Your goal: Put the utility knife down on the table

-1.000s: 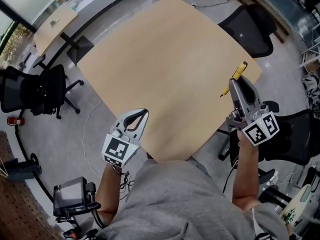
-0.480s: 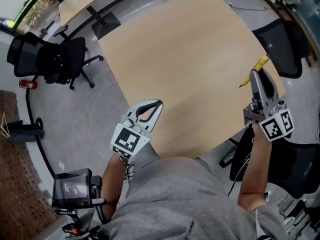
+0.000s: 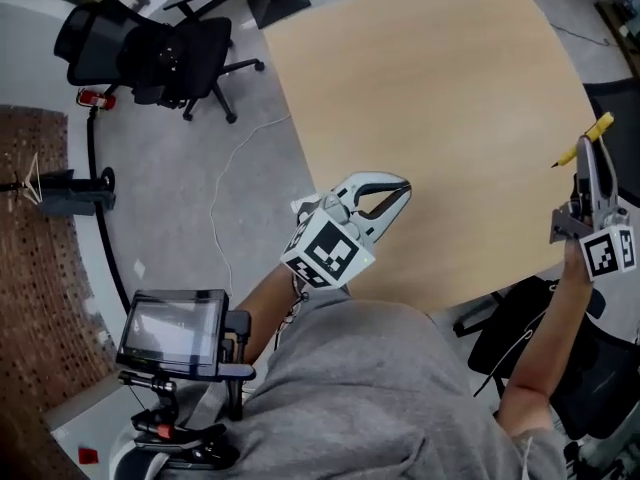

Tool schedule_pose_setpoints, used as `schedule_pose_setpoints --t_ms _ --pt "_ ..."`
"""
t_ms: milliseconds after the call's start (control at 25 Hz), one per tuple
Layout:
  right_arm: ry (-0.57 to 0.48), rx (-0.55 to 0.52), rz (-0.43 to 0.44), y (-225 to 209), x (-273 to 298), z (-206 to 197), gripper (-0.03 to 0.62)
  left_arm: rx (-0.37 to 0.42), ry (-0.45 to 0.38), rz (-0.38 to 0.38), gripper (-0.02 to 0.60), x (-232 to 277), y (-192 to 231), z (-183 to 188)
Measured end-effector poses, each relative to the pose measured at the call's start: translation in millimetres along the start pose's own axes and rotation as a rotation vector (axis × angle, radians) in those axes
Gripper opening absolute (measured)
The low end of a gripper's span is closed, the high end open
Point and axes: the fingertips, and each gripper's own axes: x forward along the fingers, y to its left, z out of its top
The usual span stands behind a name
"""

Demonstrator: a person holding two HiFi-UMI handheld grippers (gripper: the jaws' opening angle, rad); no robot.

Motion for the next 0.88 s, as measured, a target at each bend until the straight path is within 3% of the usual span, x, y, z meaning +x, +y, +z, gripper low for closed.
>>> schedule_pose_setpoints --t_ms 240,880 --pt "0.054 0.002 0.000 7 17 -21 0.118 -0.003 -0.027 -0.044 0.006 2 -10 -3" --pt "0.112 0.036 0.067 9 79 -36 0.118 -0.050 -0.056 -0.031 0.006 -3 -12 -6"
